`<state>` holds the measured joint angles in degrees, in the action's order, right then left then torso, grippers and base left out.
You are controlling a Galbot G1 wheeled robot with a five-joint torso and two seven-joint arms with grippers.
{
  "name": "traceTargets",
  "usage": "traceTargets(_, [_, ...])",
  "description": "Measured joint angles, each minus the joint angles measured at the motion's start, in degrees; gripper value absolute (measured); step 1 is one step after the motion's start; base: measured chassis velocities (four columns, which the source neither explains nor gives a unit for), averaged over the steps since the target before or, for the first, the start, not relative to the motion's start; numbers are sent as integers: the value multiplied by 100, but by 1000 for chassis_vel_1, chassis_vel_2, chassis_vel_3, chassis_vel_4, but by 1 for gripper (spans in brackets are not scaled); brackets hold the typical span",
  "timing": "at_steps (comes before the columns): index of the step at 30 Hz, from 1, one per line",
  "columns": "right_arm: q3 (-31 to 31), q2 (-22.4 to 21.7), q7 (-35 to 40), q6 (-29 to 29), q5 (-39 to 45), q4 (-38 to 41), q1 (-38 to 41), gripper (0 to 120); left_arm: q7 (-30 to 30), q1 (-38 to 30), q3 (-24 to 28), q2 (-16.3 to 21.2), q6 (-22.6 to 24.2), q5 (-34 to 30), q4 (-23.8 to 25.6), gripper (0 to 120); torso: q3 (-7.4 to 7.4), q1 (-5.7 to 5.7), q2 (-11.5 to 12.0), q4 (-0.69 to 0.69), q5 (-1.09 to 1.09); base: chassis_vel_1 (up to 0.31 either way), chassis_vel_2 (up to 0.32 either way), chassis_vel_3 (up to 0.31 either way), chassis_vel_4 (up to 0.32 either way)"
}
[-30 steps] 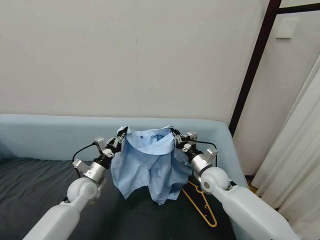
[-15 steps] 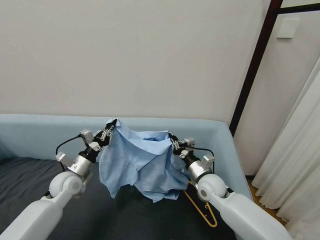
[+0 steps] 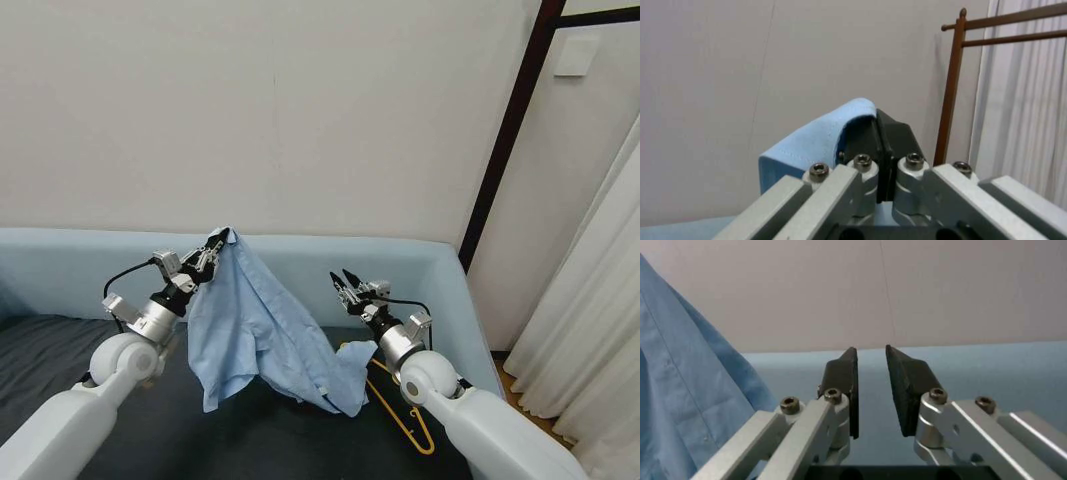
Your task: Pick up the clothes from the sofa and hang them on the clothes hanger.
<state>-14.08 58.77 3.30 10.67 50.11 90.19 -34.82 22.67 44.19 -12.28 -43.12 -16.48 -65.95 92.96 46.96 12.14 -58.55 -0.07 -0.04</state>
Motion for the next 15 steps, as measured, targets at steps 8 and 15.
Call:
traceTargets(8, [146,127,317,-74,-459,-12,-486,42,1268,-117,63,708,34,674,-478,0,0,0,0,-1,1,0,0,0,0])
traceTargets(15, [159,270,506,-237,-661,-119,-680,68,3713,357,-172,1362,-310,2178,-1277,0,-1,-1,0,5,0,0,0,0,0])
